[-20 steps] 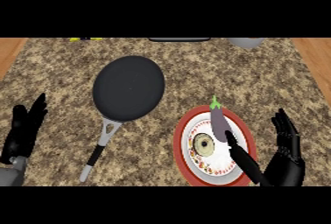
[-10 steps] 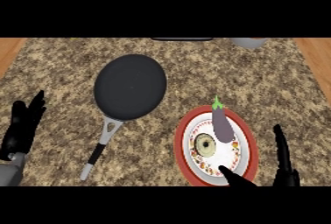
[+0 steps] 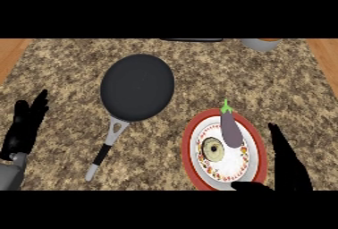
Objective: Pick the cupcake from the plate and place it in the pan
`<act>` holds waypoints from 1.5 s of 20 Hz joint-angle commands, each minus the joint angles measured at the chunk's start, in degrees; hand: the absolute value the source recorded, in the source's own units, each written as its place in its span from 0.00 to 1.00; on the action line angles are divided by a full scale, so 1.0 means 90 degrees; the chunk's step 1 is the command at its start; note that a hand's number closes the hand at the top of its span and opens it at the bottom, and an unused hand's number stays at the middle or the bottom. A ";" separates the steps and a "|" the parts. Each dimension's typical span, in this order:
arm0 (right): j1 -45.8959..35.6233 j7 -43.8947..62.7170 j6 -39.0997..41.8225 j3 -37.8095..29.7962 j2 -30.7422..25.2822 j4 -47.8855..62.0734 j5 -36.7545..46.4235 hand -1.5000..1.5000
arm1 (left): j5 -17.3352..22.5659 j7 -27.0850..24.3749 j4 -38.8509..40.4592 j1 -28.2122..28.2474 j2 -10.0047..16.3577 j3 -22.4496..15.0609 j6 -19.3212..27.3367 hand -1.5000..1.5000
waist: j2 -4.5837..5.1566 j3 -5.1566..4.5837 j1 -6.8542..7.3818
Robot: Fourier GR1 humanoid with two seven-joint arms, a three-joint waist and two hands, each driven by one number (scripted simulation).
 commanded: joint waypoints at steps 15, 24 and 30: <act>-0.2779 0.3339 0.2918 0.0507 0.1975 0.1678 0.0756 0.00 | 0.0021 -0.0104 0.0195 0.0034 0.0002 0.0376 -0.0340 0.50 | -0.0065 0.0068 -0.0144; -0.2333 0.2952 0.3285 0.0290 0.1967 0.1744 0.0657 0.00 | -0.0467 -0.0118 0.0219 0.0148 -0.0399 0.0241 0.0056 0.50 | -0.0082 0.0076 -0.0221; -0.2979 0.2866 0.2706 0.0395 0.1986 0.2652 0.0437 0.00 | -0.0386 0.0127 0.0367 -0.0207 -0.0411 0.0437 -0.0341 0.50 | -0.0063 0.0077 -0.0197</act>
